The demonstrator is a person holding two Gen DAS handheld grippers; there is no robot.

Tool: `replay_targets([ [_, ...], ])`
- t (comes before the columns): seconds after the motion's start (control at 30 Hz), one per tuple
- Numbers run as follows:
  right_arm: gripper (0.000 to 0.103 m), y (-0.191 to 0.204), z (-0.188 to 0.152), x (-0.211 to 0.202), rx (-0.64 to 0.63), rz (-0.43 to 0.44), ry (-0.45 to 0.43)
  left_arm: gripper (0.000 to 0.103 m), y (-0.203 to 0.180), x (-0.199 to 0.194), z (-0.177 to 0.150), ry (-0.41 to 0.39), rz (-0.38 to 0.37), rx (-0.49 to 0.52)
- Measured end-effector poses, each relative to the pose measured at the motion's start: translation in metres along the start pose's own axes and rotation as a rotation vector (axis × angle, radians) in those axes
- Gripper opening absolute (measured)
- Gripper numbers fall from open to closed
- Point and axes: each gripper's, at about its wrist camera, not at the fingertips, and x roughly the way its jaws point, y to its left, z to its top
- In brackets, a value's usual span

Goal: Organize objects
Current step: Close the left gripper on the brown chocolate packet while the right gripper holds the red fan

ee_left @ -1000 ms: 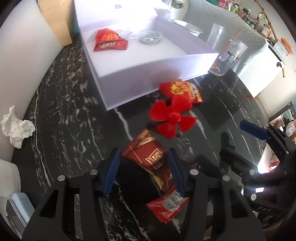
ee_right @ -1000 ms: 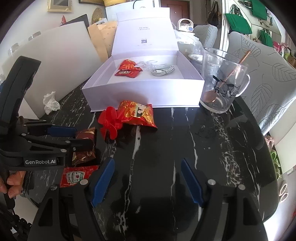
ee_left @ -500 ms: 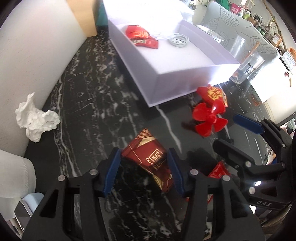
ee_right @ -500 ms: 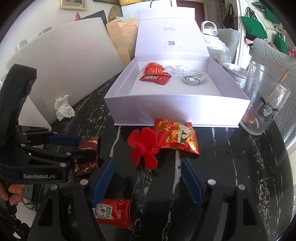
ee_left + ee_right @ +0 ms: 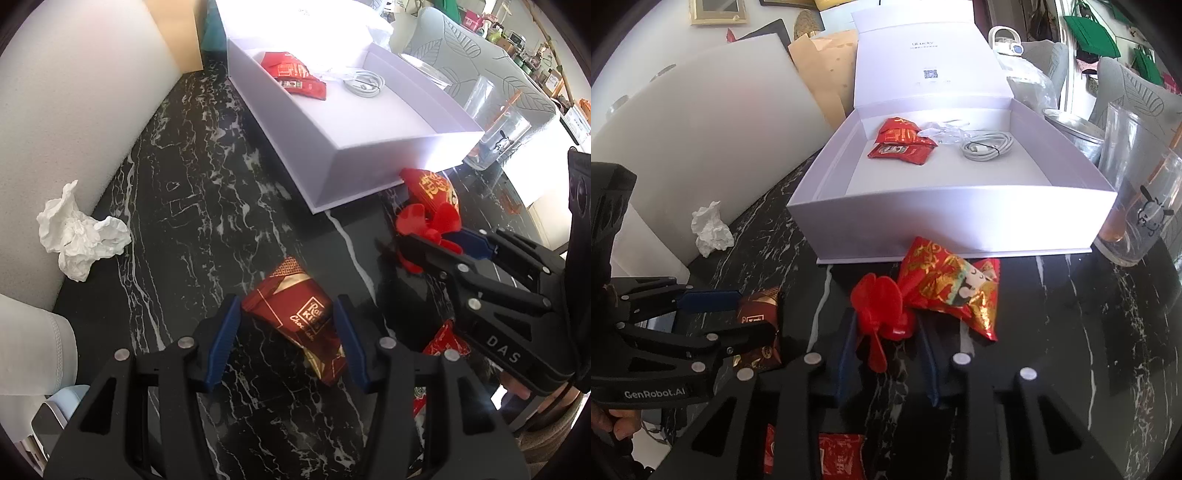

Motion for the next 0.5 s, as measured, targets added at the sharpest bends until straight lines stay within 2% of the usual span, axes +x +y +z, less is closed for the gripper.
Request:
replay_targets([
  [0.5, 0.031, -0.009, -0.039, -0.048, 0.033, -0.041, -0.044, 0.050, -0.029, -0.007, -0.019, -0.017, -0.022, 0.050],
])
